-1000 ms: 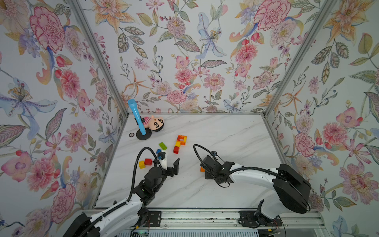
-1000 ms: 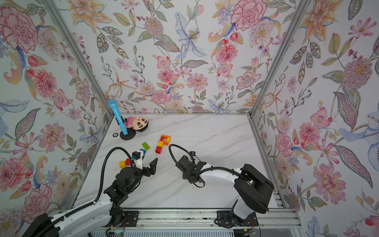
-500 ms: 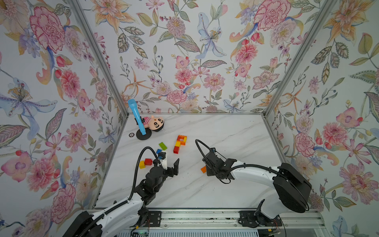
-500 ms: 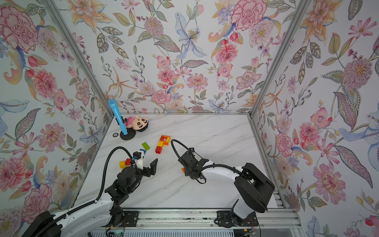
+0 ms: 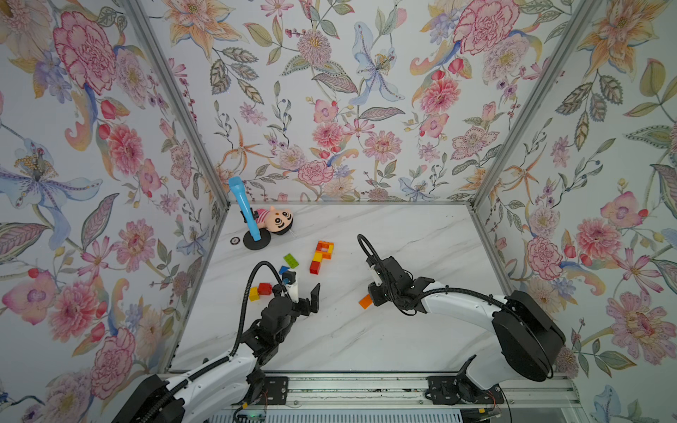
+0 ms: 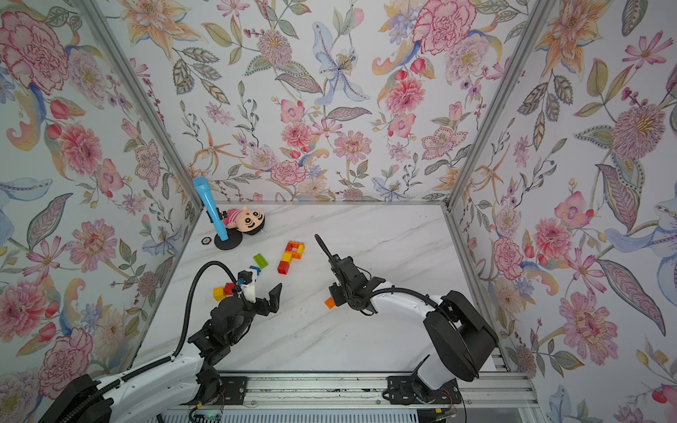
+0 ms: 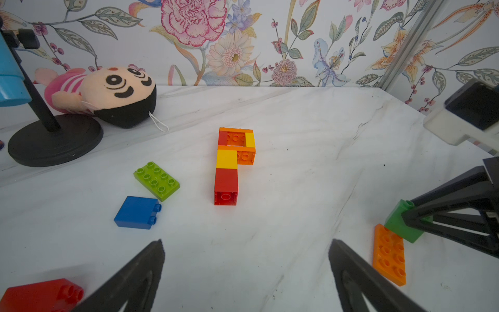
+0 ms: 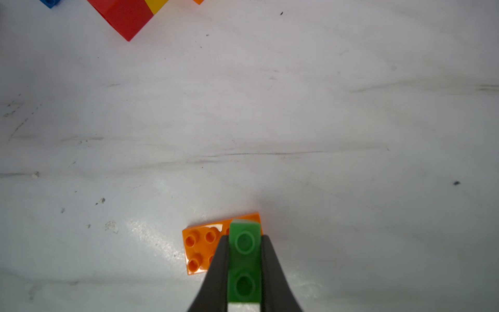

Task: Assemble the letter p with lego
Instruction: Assemble the lego brick with the lego brick.

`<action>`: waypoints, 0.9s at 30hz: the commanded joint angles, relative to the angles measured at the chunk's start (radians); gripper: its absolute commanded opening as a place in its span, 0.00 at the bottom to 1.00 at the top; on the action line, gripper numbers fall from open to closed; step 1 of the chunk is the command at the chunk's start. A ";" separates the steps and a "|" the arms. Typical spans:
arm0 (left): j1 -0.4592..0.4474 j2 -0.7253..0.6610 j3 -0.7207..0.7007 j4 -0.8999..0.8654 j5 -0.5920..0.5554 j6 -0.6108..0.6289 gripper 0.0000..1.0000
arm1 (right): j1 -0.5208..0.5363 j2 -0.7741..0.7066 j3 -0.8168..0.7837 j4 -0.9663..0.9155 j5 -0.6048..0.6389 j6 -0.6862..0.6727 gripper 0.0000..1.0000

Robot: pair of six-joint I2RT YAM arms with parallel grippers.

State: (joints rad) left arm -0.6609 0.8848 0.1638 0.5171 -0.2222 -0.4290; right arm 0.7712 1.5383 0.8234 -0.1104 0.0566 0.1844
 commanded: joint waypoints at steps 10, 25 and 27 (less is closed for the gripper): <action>0.011 0.025 0.013 -0.006 -0.028 -0.019 0.99 | -0.044 -0.007 -0.078 0.099 -0.115 -0.201 0.00; 0.012 0.038 0.013 0.003 -0.020 -0.024 0.99 | -0.084 -0.054 -0.145 0.176 -0.171 -0.218 0.00; 0.012 0.036 0.012 -0.001 -0.019 -0.025 0.99 | -0.084 -0.050 -0.143 0.172 -0.160 -0.209 0.00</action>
State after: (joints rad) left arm -0.6609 0.9188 0.1638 0.5171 -0.2249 -0.4355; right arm 0.6918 1.4849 0.6895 0.0448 -0.0910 -0.0082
